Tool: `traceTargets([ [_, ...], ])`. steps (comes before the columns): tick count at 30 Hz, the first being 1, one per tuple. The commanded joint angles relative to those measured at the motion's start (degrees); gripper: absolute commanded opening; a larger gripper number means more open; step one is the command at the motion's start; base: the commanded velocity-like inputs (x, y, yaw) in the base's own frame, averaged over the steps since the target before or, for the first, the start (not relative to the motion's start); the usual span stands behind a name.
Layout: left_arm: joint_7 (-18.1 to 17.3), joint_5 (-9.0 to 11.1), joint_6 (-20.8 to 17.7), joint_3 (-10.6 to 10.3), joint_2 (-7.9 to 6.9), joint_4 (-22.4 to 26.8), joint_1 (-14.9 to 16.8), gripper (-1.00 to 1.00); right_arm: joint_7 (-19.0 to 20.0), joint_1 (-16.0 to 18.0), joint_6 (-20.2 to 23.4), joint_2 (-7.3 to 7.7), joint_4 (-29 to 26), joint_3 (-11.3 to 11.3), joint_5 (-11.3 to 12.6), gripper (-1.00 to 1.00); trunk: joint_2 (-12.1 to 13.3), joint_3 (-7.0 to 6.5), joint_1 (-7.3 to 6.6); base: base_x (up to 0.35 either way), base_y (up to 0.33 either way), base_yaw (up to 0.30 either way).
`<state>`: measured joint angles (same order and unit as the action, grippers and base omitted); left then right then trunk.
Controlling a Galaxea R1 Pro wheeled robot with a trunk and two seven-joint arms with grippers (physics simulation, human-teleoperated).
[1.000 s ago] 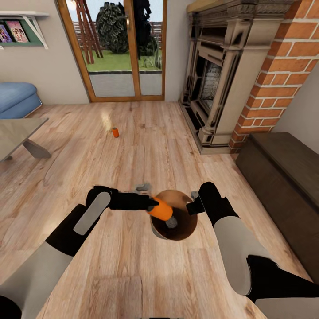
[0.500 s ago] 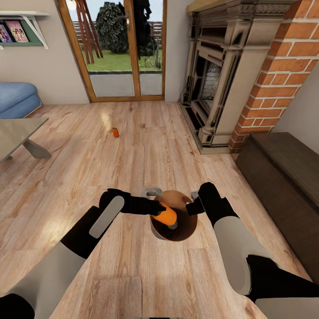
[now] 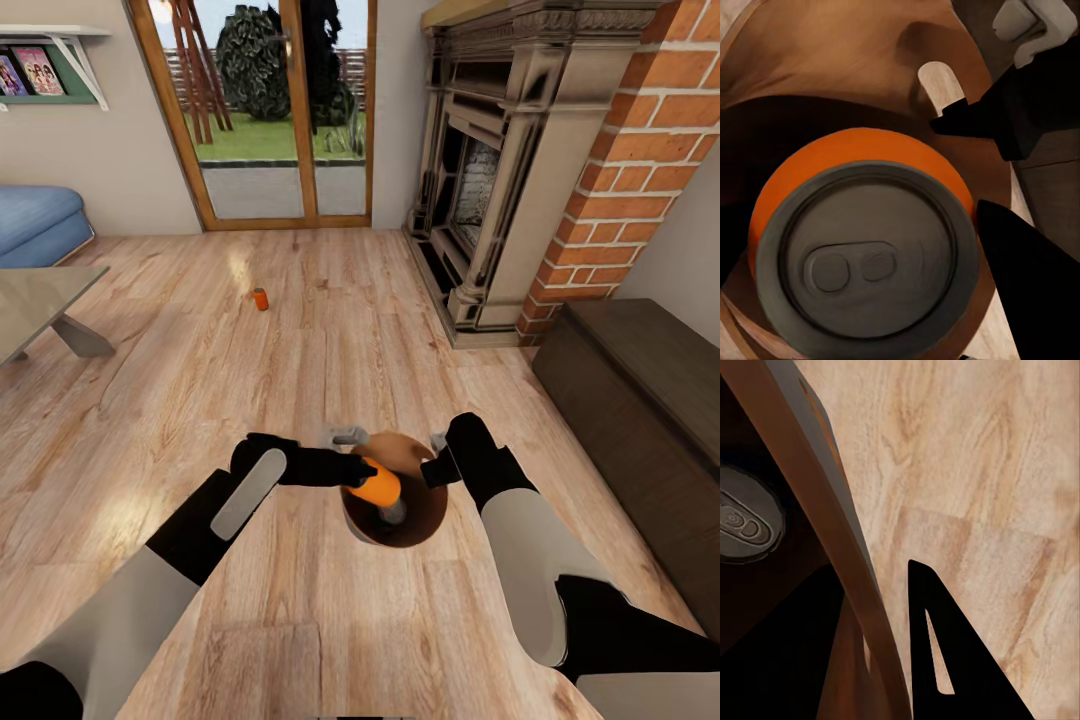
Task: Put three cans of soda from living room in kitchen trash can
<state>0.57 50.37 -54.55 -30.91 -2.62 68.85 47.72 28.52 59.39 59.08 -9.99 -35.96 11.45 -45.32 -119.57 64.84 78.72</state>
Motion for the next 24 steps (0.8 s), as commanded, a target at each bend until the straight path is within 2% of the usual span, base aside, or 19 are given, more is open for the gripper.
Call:
traceTargets([
  [1, 1.68, -3.49, 0.0, 0.04, 0.11, -2.94, 0.01, -1.0, 1.52, 0.03, 0.92, -0.01, 0.05, -0.01, 4.39, -1.0, 0.0, -0.01, -0.01, 0.0, 0.0, 0.0],
  [6, 1.8, -3.84, 0.92, -1.5, 1.37, -3.95, 0.01, -1.0, 1.52, 0.03, 0.92, -0.01, 0.1, -0.1, 4.44, -1.0, 0.0, -0.01, -0.01, 0.0, 0.0, 0.0],
  [13, 2.58, -3.99, 1.21, -2.51, 3.17, -4.14, 0.01, -1.0, 1.54, 0.03, 0.92, -0.01, 0.1, -0.11, 4.45, -1.0, 0.0, -0.01, -0.01, 0.0, 0.0, 0.0],
  [20, 5.05, -6.42, 1.28, -3.32, 6.2, -6.5, 0.01, -1.0, 1.54, 0.03, 0.92, -0.01, 0.17, -0.16, 4.45, -1.0, 0.0, -0.01, -0.01, 0.0, 0.0, 0.0],
  [24, 5.16, -7.36, 1.33, -3.56, 6.52, -7.04, 0.01, -1.0, 1.54, 0.03, 0.92, -0.01, 0.18, -0.33, 4.45, -1.0, 0.0, -0.01, -0.01, 0.0, 0.0, 0.0],
])
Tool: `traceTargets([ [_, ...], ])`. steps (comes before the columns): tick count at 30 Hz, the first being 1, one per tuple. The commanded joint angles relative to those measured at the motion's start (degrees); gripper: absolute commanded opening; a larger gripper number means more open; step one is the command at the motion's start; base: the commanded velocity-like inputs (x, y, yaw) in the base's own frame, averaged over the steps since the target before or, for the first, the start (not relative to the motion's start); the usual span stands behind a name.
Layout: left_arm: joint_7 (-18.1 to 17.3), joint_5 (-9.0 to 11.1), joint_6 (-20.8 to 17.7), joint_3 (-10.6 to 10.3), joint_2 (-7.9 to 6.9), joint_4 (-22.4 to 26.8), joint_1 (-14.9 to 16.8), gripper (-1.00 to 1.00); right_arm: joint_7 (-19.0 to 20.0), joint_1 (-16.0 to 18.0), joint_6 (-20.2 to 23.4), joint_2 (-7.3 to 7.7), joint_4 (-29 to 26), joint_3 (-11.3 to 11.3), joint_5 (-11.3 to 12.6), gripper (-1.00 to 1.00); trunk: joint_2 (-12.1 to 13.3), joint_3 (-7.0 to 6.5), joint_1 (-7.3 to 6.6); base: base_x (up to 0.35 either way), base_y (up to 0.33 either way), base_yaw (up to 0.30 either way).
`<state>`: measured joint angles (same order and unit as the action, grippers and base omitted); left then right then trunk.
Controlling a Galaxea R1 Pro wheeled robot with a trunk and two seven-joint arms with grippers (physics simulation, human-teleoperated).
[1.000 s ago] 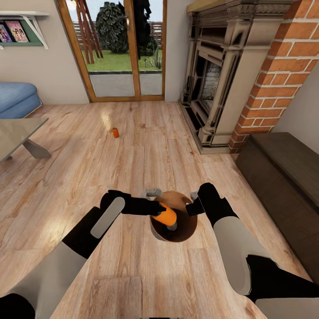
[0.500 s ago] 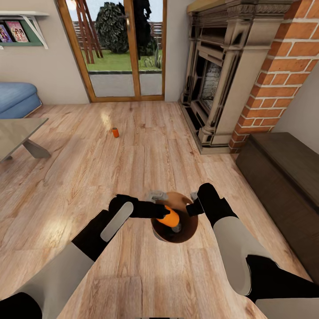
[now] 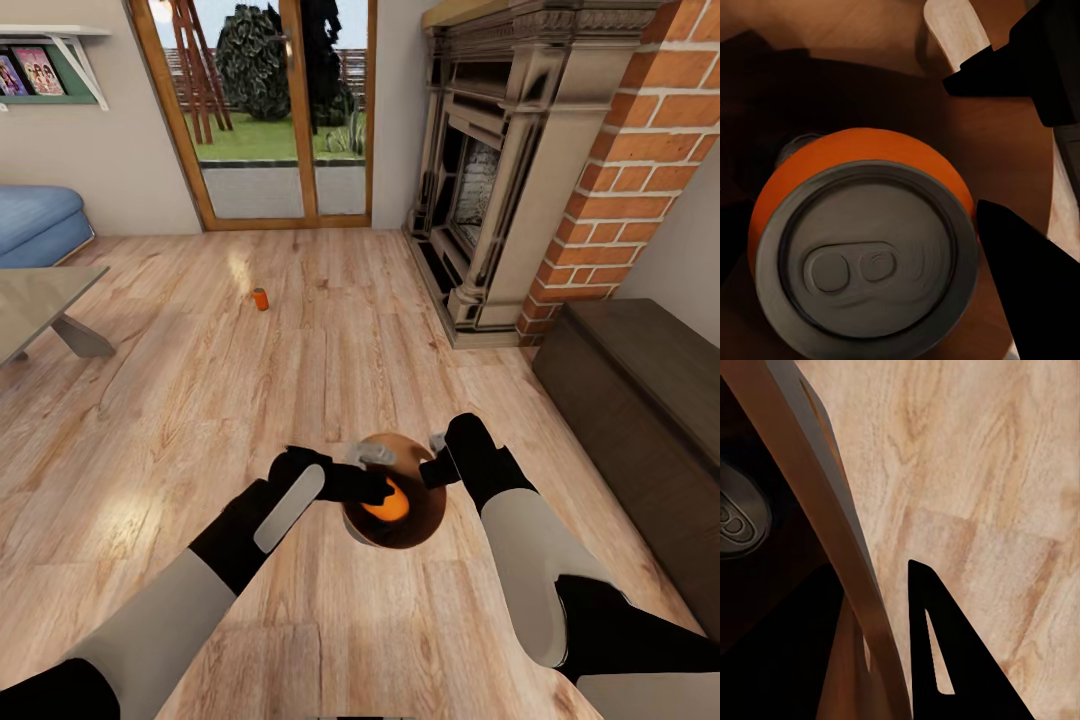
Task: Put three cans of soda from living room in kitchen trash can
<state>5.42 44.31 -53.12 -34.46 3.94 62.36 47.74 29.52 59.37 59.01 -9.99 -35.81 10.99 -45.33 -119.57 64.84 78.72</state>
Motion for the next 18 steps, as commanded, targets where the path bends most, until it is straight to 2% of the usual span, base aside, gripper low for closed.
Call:
traceTargets([
  [1, 0.33, -1.53, -0.03, -0.06, 0.05, -0.77, -0.02, -1.0, 0.54, 0.05, 0.99, -0.01, 0.03, 0.08, 4.46, -1.0, 0.0, -0.01, 0.0, 0.0, 0.0, 0.0],
  [7, 0.45, -1.98, 0.24, -0.16, 0.25, -2.09, -0.02, -1.0, 0.54, 0.05, 0.99, -0.01, 0.03, 0.0, 4.46, -1.0, 0.0, -0.01, 0.0, 0.0, 0.0, 0.0],
  [8, 0.45, -2.0, 0.34, -0.17, 0.26, -2.24, -0.02, 1.0, 0.54, 0.05, 0.99, -0.01, 0.03, 0.0, 4.46, -1.0, 0.0, -0.01, 0.0, 0.0, 0.0, 0.0],
  [18, 0.47, -1.93, 1.26, -1.06, 0.13, -2.35, -0.02, 1.0, 0.54, 0.05, 0.99, -0.01, 0.03, -0.01, 4.46, -1.0, 0.0, -0.01, 0.0, 0.0, 0.0, 0.0],
])
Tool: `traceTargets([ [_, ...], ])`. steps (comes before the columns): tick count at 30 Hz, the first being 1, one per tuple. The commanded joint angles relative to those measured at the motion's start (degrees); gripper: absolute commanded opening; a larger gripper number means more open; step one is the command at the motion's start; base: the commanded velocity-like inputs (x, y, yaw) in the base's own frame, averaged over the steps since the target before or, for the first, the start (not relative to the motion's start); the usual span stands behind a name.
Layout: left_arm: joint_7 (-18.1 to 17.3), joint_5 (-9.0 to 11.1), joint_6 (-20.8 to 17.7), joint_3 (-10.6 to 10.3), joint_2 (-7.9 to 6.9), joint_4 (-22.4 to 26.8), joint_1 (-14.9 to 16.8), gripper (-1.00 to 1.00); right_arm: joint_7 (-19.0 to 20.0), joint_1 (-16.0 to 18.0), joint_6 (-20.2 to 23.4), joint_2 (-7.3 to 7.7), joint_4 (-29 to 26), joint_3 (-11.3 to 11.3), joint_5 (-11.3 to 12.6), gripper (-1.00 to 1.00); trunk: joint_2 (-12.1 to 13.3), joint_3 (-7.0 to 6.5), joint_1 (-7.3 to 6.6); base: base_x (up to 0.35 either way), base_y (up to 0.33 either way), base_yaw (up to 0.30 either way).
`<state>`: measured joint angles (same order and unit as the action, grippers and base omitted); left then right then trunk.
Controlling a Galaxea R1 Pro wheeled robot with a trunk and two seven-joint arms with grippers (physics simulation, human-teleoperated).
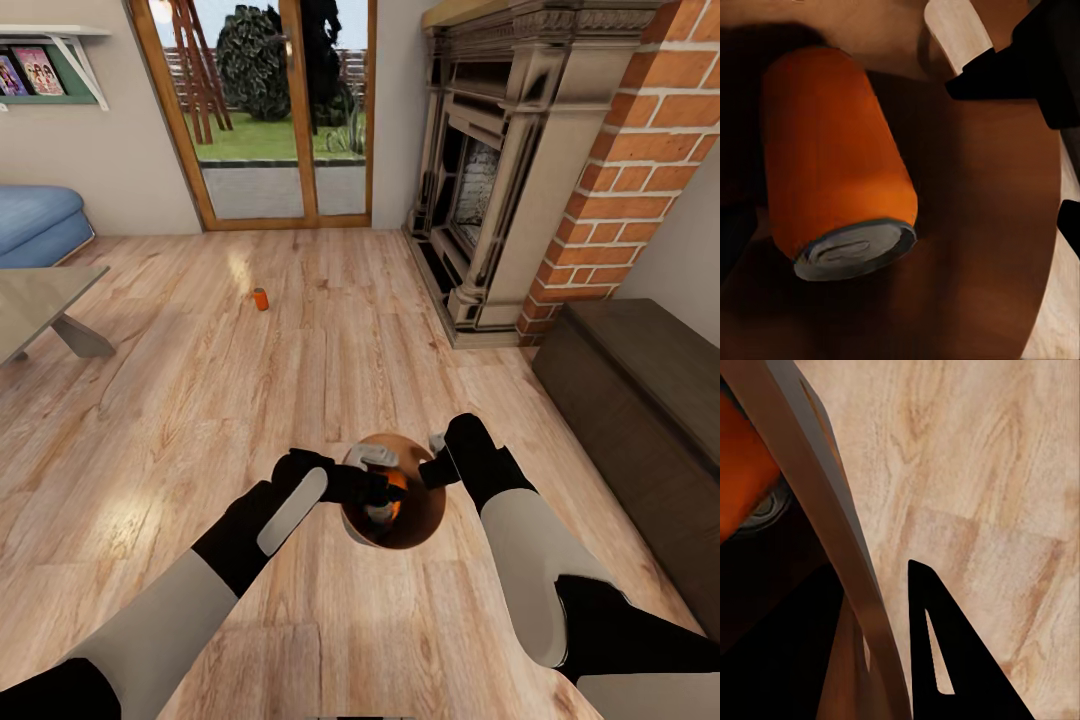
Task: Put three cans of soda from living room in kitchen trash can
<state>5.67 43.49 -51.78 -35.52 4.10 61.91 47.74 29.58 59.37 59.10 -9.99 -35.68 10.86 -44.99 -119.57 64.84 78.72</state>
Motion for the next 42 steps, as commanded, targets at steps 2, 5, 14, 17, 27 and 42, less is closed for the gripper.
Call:
traceTargets([
  [2, 0.15, -1.02, -0.08, -0.05, -0.29, -1.32, -0.07, 1.0, 0.47, 0.05, 0.9, -0.01, -0.09, 0.13, 4.12, -1.0, 0.0, -0.01, -0.01, 0.0, 0.0, 0.0],
  [5, -0.04, -0.96, -0.18, -0.07, -0.54, 2.33, -0.28, 1.0, 0.47, 0.05, 0.9, -0.01, -0.09, 0.13, 4.12, -1.0, 0.0, -0.01, -0.01, 0.0, 0.0, 0.0],
  [14, -0.67, -0.38, -3.89, 0.59, -7.3, 17.92, -1.93, 1.0, 0.47, 0.05, 0.9, -0.01, -0.09, 0.12, 4.12, -1.0, 0.0, -0.01, -0.01, 0.0, 0.0, 0.0],
  [17, -2.25, -0.02, -4.12, 1.67, -11.74, 19.77, -2.18, 1.0, 0.47, 0.05, 0.9, -0.01, -0.09, 0.13, 4.12, -1.0, 0.0, -0.01, -0.01, 0.0, 0.0, 0.0],
  [27, -9.04, -0.52, -3.42, 20.56, -21.37, 18.25, -7.63, 1.0, 0.4, 0.05, 0.9, -0.01, -0.15, 0.23, 4.25, -1.0, 0.0, -0.01, -0.01, 0.0, 0.0, 0.0],
  [42, -8.66, -1.52, 0.56, 20.84, -23.25, 3.06, -7.92, 1.0, -0.08, -0.11, -0.06, 1.46, -1.75, 1.58, -4.43, -1.0, -0.01, 0.0, 0.0, 0.0, 0.0, 0.0],
])
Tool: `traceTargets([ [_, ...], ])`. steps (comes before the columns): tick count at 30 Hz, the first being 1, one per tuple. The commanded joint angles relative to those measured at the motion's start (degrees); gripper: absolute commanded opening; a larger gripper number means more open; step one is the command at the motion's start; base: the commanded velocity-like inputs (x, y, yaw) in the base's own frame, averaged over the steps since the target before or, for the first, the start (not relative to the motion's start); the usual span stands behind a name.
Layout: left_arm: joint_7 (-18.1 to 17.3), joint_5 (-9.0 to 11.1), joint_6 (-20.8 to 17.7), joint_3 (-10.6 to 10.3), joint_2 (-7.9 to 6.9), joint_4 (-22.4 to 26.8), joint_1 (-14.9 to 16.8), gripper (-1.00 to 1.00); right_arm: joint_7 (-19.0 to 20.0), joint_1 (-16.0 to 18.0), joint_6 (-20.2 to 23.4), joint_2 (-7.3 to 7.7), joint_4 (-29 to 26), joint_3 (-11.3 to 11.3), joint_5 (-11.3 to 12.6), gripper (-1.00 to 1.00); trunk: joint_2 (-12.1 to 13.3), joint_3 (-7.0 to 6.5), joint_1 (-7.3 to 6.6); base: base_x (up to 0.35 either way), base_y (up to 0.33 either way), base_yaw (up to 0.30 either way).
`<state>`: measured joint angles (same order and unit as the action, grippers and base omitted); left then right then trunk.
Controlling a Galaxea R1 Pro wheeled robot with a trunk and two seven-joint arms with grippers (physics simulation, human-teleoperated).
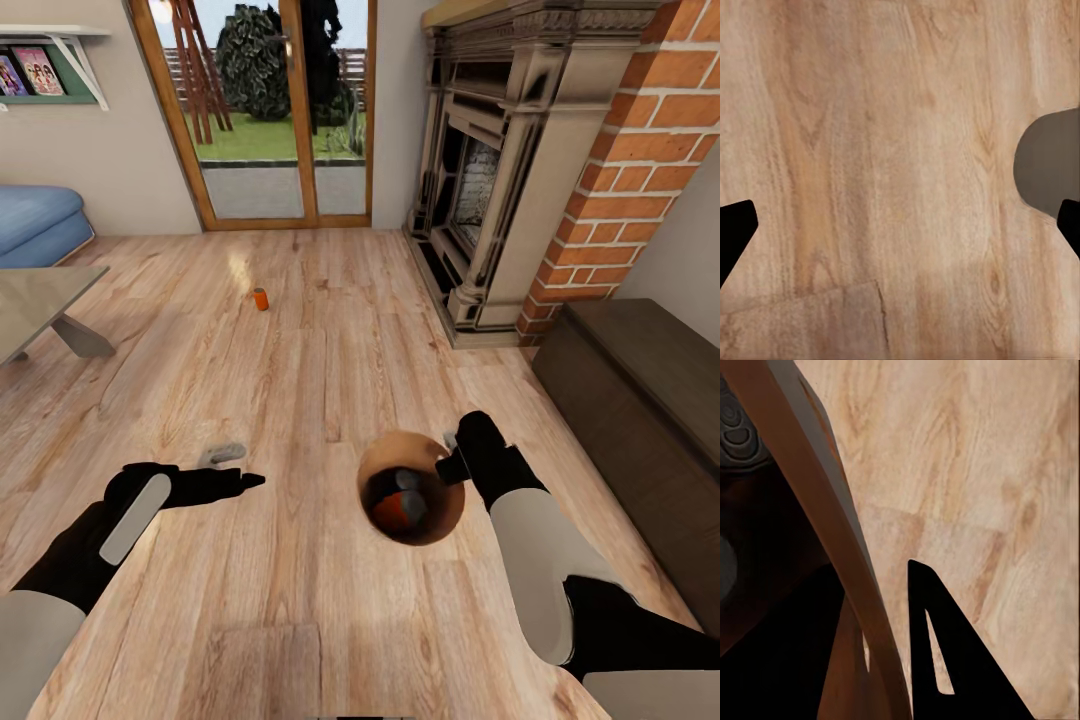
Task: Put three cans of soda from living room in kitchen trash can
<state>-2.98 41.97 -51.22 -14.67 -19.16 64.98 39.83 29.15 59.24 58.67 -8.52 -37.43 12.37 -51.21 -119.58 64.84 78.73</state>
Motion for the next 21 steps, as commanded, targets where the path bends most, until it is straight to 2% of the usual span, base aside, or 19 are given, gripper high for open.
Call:
traceTargets([
  [1, -0.01, 0.0, 0.0, 0.0, 0.0, -0.01, 0.0, 1.0, 0.36, 0.03, 0.31, -0.02, 0.0, 0.06, 0.27, -1.0, 0.0, -0.01, 0.0, 0.0, 0.0, 0.0],
  [5, -0.01, 0.0, 0.0, 0.0, 0.0, -0.01, 0.0, 1.0, 0.36, 0.03, 0.42, -0.02, 0.0, 0.06, -4.13, -1.0, 0.0, -0.01, 0.0, 0.0, 0.0, 0.0],
  [11, -0.01, 0.0, 0.0, 0.0, 0.0, -0.01, 0.0, 1.0, 0.36, 0.03, 0.74, -0.02, 0.0, 0.06, -8.37, -1.0, 0.0, -0.01, 0.0, 0.0, 0.0, 0.0],
  [16, -0.12, -0.02, 0.12, -0.07, 0.07, 0.08, -0.05, 1.0, 0.3, 0.03, 0.74, -0.13, 0.18, -0.03, -10.48, -1.0, 0.0, -0.01, 0.0, 0.0, 0.0, 0.0],
  [21, 1.27, -0.05, 0.38, -0.26, 0.39, -1.52, -0.32, 1.0, 1.2, 0.01, 0.63, 1.53, -0.9, -0.29, -10.79, -1.0, 0.0, -0.01, 0.0, 0.0, 0.0, 0.0],
])
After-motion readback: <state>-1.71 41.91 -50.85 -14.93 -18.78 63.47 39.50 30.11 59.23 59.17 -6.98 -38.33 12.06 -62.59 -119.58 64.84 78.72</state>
